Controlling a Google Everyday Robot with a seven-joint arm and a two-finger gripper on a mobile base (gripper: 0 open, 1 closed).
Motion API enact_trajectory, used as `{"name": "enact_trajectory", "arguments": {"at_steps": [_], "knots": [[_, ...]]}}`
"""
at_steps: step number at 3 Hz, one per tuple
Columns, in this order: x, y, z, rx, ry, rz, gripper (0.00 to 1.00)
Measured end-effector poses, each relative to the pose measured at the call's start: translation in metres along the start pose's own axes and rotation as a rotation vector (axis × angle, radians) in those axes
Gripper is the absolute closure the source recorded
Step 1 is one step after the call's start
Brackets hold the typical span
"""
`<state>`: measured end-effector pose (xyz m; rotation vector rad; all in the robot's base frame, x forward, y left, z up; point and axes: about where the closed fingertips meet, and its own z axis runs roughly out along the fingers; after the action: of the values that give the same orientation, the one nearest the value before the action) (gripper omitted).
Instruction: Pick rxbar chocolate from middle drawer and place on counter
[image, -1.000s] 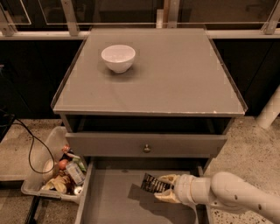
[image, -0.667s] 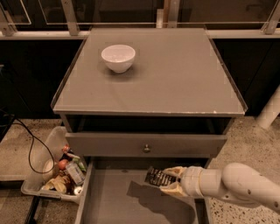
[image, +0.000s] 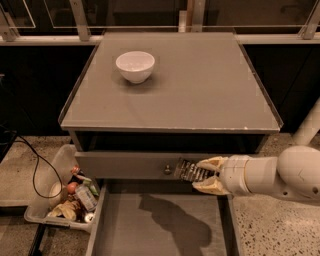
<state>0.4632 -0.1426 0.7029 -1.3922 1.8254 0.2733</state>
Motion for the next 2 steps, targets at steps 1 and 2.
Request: {"name": "enact_trajectory", "arguments": {"at_steps": [1,2], "knots": [[0.0,0.0,0.0,0.0,0.0,0.0,1.0],[-0.017,-0.004,-0.016,0.009,0.014,-0.041,1.0]]}}
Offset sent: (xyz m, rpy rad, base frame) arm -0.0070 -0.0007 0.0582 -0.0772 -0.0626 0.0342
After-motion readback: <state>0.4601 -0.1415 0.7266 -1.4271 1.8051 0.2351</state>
